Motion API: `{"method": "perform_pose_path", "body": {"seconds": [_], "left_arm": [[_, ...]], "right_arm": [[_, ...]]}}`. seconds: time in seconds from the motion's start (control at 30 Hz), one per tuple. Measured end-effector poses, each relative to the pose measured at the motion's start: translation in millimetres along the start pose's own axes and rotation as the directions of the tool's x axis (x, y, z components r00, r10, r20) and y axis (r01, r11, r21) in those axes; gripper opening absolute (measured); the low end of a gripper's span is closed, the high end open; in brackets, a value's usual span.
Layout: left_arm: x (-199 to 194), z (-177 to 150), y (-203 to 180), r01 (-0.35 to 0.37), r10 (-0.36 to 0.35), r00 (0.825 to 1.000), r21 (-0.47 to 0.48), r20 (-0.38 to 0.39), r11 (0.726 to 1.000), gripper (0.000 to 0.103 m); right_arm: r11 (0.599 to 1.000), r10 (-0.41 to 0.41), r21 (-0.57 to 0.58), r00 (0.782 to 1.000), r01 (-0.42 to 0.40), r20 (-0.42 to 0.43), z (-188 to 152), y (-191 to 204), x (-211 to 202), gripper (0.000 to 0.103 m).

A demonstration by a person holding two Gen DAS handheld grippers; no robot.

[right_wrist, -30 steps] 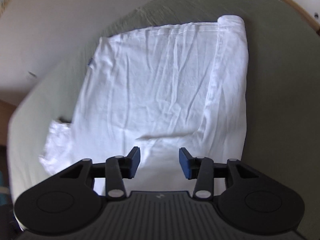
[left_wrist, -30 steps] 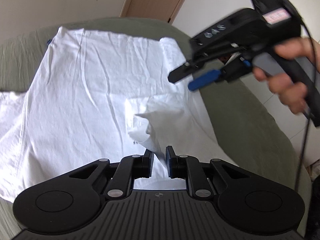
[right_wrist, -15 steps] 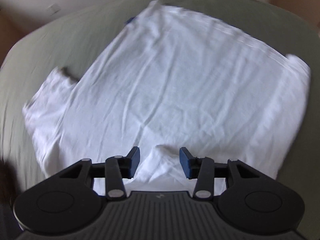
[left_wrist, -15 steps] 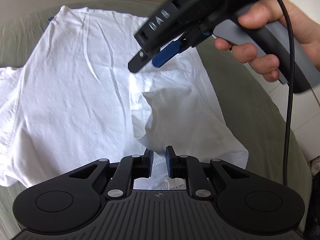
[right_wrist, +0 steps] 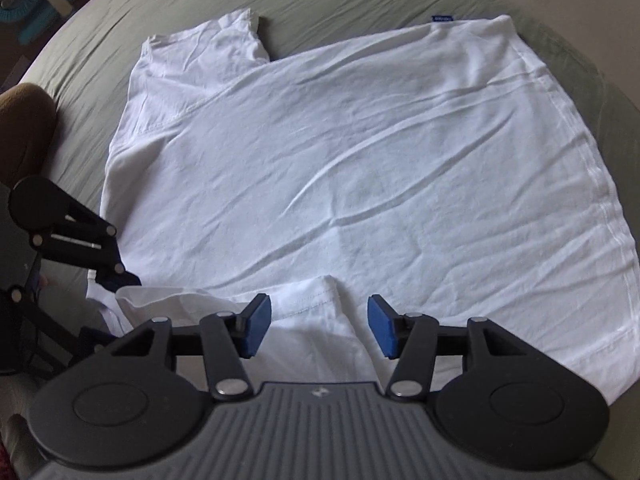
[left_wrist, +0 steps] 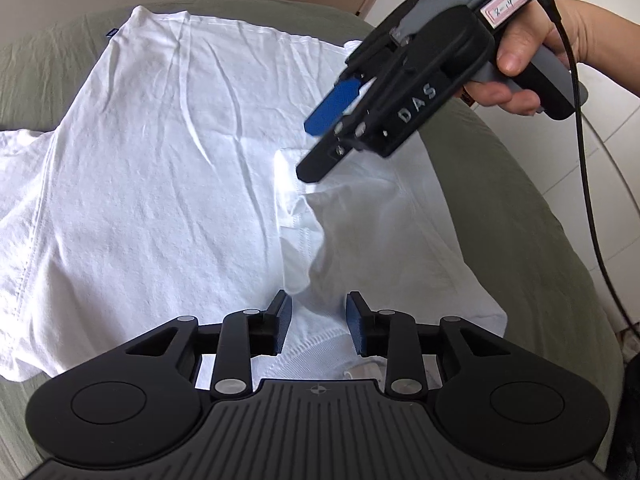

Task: Fold clothes

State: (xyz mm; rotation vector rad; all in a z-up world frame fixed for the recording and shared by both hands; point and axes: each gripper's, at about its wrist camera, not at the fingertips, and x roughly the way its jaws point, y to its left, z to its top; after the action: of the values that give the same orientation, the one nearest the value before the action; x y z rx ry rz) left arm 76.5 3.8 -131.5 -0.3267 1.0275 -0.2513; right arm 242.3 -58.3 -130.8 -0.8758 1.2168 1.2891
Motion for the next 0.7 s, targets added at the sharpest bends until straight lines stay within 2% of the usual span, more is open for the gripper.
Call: {"method": "perform_pose_path", "body": {"seconds": [0.03,0.1,0.13,0.17,0.23,0.33,0.43,0.53,0.63,0.7], "left_arm": [[0.9,0.7,-0.1,-0.001,0.001,1.0,-0.001,0.001,1.0,0.029],[2.5,2.2,0.3,-0.004,0.004,1.0,-0.001,0.006,1.0,0.029],[3.6,3.1,0.6,-0.005,0.005,1.0,-0.002,0.009,1.0,0.029],[3.9,3.7,0.9,-0.003,0.003,1.0,-0.003,0.011,1.0,0.028],[3.3,4.5,1.1,-0.002,0.002,1.0,-0.002,0.022,1.0,0.027],[1.0,5.7,1.6,0.001,-0.001,1.0,0.0,0.026,1.0,0.008],[-3.5,5.6,4.2,0.01,-0.009,0.999,-0.008,0.036,1.0,0.007],[-2.7,6.1,9.3,-0.013,0.014,0.999,-0.021,0.037,1.0,0.007],[0.8,5.4,15.6,-0.03,0.031,0.999,-0.033,0.022,0.999,0.007],[1.0,4.1,18.8,-0.036,0.037,0.999,-0.033,0.013,0.999,0.007]], "right_arm": [[1.0,-0.001,-0.007,1.0,0.001,-0.009,-0.5,0.1,2.9,0.025],[1.0,-0.006,-0.011,1.0,0.006,-0.007,-1.8,0.1,6.3,0.02],[1.0,-0.008,-0.013,1.0,0.008,-0.006,-2.7,0.1,6.6,0.012],[1.0,-0.011,-0.014,1.0,0.011,-0.004,-3.4,0.0,6.2,0.008],[1.0,-0.011,-0.003,1.0,0.011,0.021,-5.9,-1.2,-0.4,0.004],[1.0,-0.02,0.013,0.997,0.019,0.076,-9.8,-3.3,-17.8,0.004],[0.998,-0.043,0.045,0.991,0.037,0.13,-11.9,-9.2,-35.0,0.003],[0.995,-0.062,0.093,0.98,0.045,0.187,-11.0,-16.1,-41.7,0.003],[0.989,-0.104,0.126,0.976,0.081,0.194,-6.1,-20.3,-31.0,0.003],[0.986,-0.125,0.13,0.981,0.106,0.151,-2.8,-19.4,-14.3,0.004]]}}
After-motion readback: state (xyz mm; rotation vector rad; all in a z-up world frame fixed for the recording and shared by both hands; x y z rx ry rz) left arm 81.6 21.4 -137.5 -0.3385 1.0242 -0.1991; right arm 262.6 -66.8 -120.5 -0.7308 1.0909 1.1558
